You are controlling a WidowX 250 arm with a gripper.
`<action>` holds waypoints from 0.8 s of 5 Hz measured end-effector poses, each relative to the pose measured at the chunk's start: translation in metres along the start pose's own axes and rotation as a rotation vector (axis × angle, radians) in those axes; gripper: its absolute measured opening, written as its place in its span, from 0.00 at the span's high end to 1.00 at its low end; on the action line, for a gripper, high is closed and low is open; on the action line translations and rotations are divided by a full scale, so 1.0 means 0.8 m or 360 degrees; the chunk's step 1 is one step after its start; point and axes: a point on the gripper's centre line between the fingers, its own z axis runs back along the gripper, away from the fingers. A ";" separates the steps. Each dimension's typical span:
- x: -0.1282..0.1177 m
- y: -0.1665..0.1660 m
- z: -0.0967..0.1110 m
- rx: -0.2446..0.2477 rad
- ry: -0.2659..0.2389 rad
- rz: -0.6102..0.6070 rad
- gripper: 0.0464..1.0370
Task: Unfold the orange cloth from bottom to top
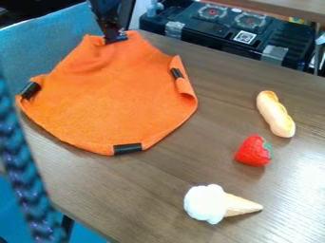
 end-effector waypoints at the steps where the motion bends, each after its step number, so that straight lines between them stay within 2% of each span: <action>1: 0.004 0.017 0.007 0.0040 -0.0027 0.0029 0.98; 2: 0.001 0.027 0.001 0.0032 -0.0010 0.0065 0.85; 3: 0.002 0.039 -0.002 0.0047 0.0012 0.0063 0.61; 4: -0.002 0.050 -0.002 0.0056 0.0039 0.0069 0.30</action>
